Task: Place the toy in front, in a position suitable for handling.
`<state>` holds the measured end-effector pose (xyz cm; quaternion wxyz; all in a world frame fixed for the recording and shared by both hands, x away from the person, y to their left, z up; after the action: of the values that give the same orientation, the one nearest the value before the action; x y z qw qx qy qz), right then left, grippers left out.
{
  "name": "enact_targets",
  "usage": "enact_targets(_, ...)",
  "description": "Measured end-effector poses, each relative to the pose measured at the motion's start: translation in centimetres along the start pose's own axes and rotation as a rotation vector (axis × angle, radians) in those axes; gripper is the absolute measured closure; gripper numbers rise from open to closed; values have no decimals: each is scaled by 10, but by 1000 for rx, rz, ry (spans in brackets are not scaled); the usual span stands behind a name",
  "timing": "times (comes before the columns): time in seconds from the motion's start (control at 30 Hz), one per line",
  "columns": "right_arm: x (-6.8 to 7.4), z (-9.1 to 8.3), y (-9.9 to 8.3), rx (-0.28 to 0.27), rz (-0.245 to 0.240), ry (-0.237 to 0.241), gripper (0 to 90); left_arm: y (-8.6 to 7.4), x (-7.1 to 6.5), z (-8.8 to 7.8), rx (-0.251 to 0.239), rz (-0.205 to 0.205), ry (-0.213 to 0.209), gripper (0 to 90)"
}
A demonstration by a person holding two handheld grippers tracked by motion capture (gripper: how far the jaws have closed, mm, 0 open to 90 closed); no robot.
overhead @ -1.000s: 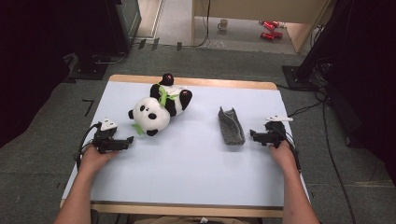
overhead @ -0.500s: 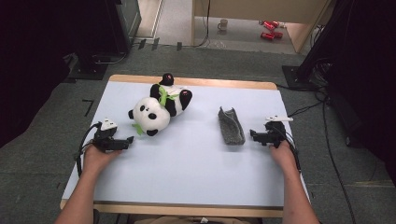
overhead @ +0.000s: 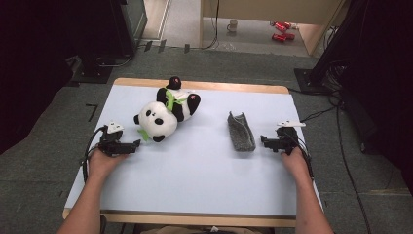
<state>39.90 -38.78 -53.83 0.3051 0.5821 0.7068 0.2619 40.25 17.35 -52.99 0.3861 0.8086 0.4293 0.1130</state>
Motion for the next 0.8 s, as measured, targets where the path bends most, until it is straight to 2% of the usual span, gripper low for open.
enact_targets(0.03, 0, 0, 0, 0, 0, 0, 116, 1, 0, -1, -7, -15, 7, 179)
enact_targets(0.07, 0, 0, 0, -1, -1, -1, 117, 3, 2, -3, -13, -48, 7, 261)
enact_targets(0.2, 0, 0, 0, -3, -1, -3, 117, 5, 1, -7, -29, -79, -19, 293)
enact_targets(0.33, 0, 0, 0, -3, -4, -5, 117, 9, 0, -12, -27, -81, -44, 304)
enact_targets(0.4, 0, 0, 0, -1, -2, -3, 117, 15, -5, -17, -38, -91, -97, 303)
enact_targets(0.53, 0, 0, 0, -1, -1, -2, 117, 21, -9, -22, -58, -71, -110, 309)
enact_targets(0.7, 0, 0, 0, -2, 0, -1, 117, 29, -13, -29, -74, -73, -128, 297)
enact_targets(0.8, 0, 0, 0, -1, -1, -1, 117, 33, -16, -34, -83, -101, -161, 302)
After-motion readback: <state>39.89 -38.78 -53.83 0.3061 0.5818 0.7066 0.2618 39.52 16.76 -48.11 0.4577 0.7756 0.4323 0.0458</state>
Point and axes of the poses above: each handheld gripper's, and its own axes: z roughly forward along the jaws, y roughly out of its top, x roughly to its left, the point moved 5 cm from there along z, roughly forward along the jaws, and after that the axes turned 13 degrees about -y, right-handed, at the moved point
